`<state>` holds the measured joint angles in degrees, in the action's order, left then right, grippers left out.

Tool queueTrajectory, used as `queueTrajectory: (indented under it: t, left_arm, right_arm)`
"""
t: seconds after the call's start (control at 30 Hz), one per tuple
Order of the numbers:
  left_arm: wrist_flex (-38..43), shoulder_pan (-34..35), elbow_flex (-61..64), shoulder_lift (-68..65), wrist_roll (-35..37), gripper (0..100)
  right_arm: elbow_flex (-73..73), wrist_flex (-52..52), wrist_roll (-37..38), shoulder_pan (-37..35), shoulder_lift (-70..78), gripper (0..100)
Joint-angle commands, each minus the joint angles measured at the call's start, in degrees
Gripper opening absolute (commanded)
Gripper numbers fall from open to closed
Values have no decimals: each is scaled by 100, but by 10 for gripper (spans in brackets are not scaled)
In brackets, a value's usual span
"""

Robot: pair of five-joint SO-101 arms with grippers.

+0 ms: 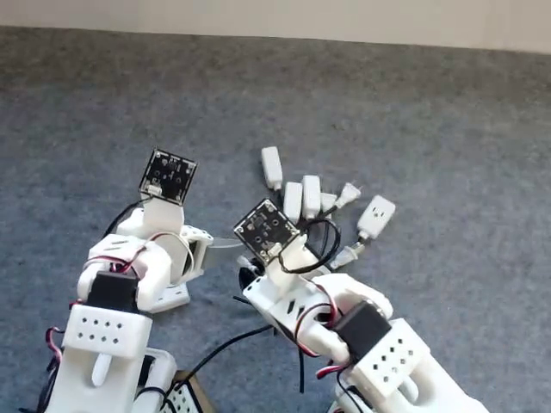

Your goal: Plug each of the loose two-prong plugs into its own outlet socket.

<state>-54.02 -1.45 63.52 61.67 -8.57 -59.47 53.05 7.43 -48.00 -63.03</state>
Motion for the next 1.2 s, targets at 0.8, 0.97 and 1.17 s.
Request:
queueTrajectory:
  t: [0.8,0.97,1.17]
  left_arm:
    - [-123,892,-831,-75,-246,411]
    - [-721,2141,-2229,-1024,-492,411]
    - [-1714,3688,-4514,-3451,-519,411]
  right_arm:
    - [1912,919,-9,734,1218,5]
    - [1947,945,-44,725,1578,5]
    - [2202,1218,-220,470,2325,5]
